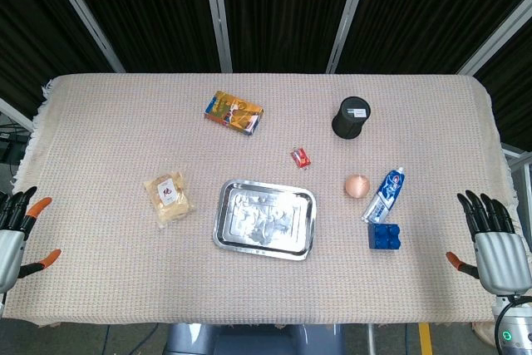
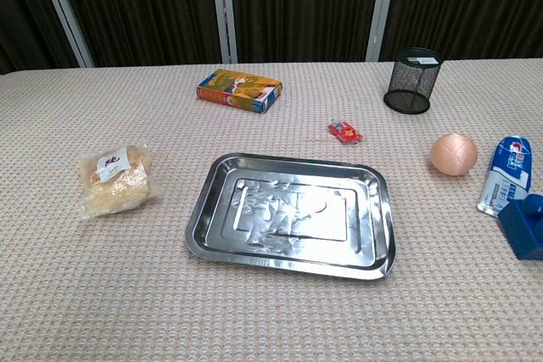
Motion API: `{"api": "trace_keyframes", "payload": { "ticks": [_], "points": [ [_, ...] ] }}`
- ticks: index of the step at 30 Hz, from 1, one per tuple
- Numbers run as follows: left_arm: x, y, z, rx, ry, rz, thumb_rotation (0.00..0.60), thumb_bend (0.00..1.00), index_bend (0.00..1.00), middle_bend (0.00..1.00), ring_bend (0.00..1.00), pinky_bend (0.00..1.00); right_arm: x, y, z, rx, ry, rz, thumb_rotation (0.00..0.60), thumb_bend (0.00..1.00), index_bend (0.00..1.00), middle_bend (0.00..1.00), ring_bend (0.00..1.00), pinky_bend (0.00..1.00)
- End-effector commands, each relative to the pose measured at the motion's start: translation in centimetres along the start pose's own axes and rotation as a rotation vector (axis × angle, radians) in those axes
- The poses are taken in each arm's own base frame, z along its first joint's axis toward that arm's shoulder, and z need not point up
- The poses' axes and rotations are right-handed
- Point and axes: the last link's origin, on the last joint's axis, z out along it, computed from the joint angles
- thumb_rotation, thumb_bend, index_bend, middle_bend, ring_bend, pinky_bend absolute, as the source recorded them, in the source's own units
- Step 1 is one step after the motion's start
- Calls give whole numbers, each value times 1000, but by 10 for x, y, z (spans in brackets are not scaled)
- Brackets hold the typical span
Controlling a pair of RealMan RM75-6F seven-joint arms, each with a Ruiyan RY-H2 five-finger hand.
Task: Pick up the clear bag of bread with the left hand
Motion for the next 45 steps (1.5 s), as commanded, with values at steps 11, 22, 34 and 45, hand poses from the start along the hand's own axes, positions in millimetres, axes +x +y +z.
{"api": "trace_keyframes", "payload": {
  "ticks": [11,22,34,45],
  "points": [
    [0,6,2,-31,8,-12,565,126,149,25,32,0,-1,3,-2,-9,1,13,600,0,31,28,0,87],
    [-4,7,0,-43,-12,-26,562,126,162,33,41,0,0,5,-2,-10,0,11,600,0,31,23,0,88],
    [-2,26,37,-144,-15,0,562,123,161,3,20,1,2,8,-4,-19,7,12,600,0,31,18,0,87],
    [-10,74,110,-315,-142,33,566,0,44,0,0,0,4,9,-9,-30,11,14,600,0,31,13,0,87]
  ]
}}
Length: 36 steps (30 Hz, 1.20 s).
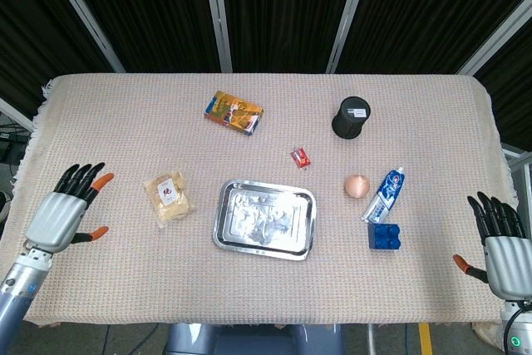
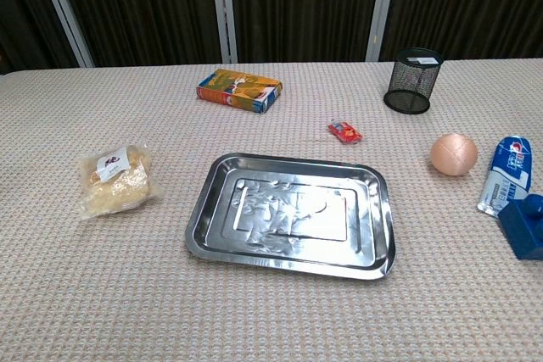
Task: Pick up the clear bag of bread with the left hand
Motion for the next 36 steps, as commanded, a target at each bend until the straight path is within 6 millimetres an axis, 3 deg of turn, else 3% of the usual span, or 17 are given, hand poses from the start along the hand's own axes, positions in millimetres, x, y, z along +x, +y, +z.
{"api": "trace_keyframes", "payload": {
  "ticks": [1,7,18,26,36],
  "points": [
    [0,15,36,-76,-58,29,565,0,28,0,0,0,1,1,-1,-5,2,-1,600,0,31,13,0,87],
    [-10,33,69,-148,-161,111,564,0,0,0,0,0,2,2,-3,-14,7,-4,600,0,31,12,0,87],
    [-43,52,90,-173,-266,163,563,0,0,0,0,0,3,5,-3,-31,8,-9,600,0,31,7,0,87],
    [-62,52,102,-121,-318,137,563,0,0,0,0,0,0,9,-2,-44,-3,-8,600,0,31,5,0,87],
    [-77,72,125,-112,-337,62,564,0,41,0,0,0,-2,13,-4,-64,-8,-5,600,0,32,4,0,87]
  ]
}}
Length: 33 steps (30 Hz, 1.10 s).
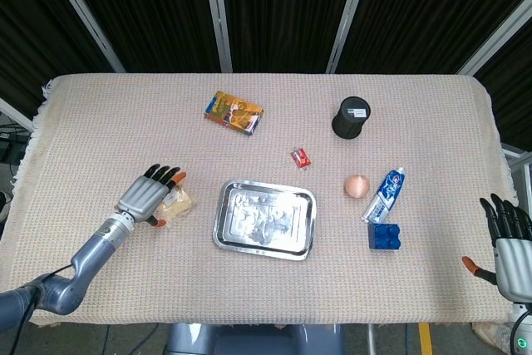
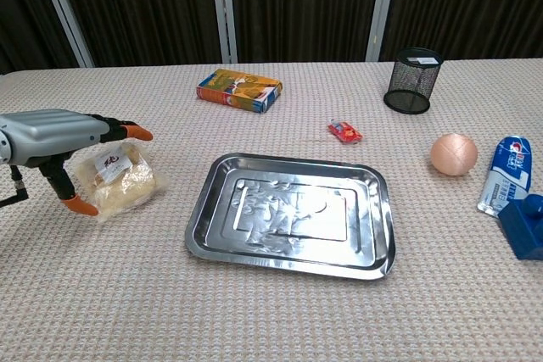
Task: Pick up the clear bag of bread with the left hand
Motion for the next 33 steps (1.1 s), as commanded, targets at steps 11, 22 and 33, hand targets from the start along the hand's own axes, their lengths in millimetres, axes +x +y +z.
{"api": "trace_keyframes", "payload": {
  "ticks": [11,22,33],
  "points": [
    [-3,17,23,-2,89,-92,600,331,547,232,252,472,-3,6,0,-24,-10,-1,600,0,33,4,0,88],
    [33,8,-8,-68,327,-258,600,375,616,309,275,490,-4,6,1,-24,-12,0,600,0,34,4,0,87],
    [84,66,-28,-307,406,-279,600,374,589,306,271,477,-4,0,3,16,-9,13,600,0,34,3,0,87]
  ]
}}
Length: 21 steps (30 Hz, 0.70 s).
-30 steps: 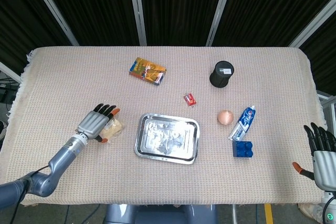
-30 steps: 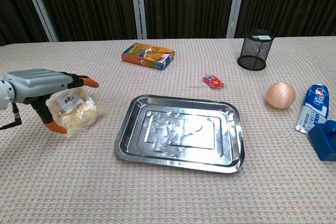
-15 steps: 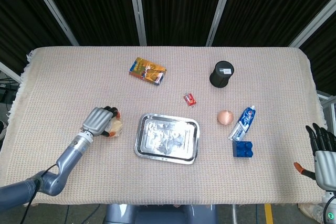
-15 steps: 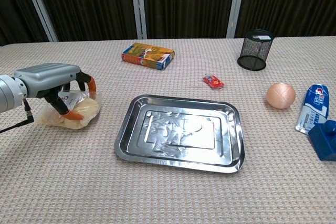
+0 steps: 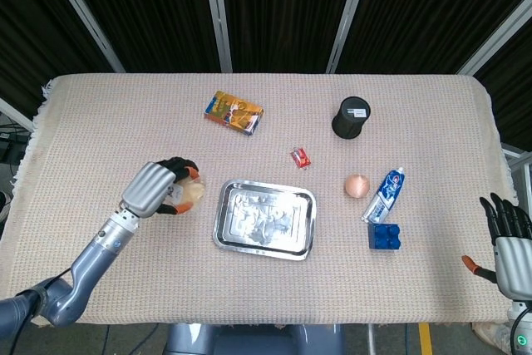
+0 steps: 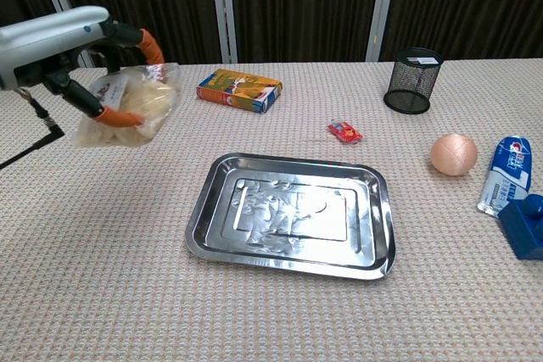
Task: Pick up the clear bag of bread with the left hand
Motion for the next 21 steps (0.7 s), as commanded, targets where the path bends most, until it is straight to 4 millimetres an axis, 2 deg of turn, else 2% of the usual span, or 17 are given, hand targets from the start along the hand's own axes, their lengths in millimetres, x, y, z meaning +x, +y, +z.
{"api": "trace_keyframes", "payload": {
  "ticks": [1,7,10,13,17,19,21],
  "points": [
    [0,29,15,-92,-12,21,600,374,583,305,271,476,0,-2,0,13,0,5,600,0,34,3,0,87],
    [-27,67,39,-160,-82,57,600,372,557,292,268,471,0,-6,-1,41,6,16,600,0,34,3,0,88],
    [-42,77,49,-168,-103,93,600,364,514,268,253,447,0,-6,-1,46,5,20,600,0,34,4,0,87],
    [-57,87,58,-157,-127,106,600,315,426,214,199,328,1,-5,-3,46,6,22,600,0,34,3,0,87],
    [-69,94,61,-156,-163,110,600,170,242,57,36,110,0,-3,-3,42,4,23,600,0,33,3,0,87],
    [-72,95,61,-156,-173,130,600,82,128,8,1,35,1,-3,-4,41,5,23,600,0,34,3,0,87],
    [-75,96,60,-150,-172,136,600,24,23,0,0,0,0,-2,-5,39,5,25,600,0,34,3,0,87]
  ]
}}
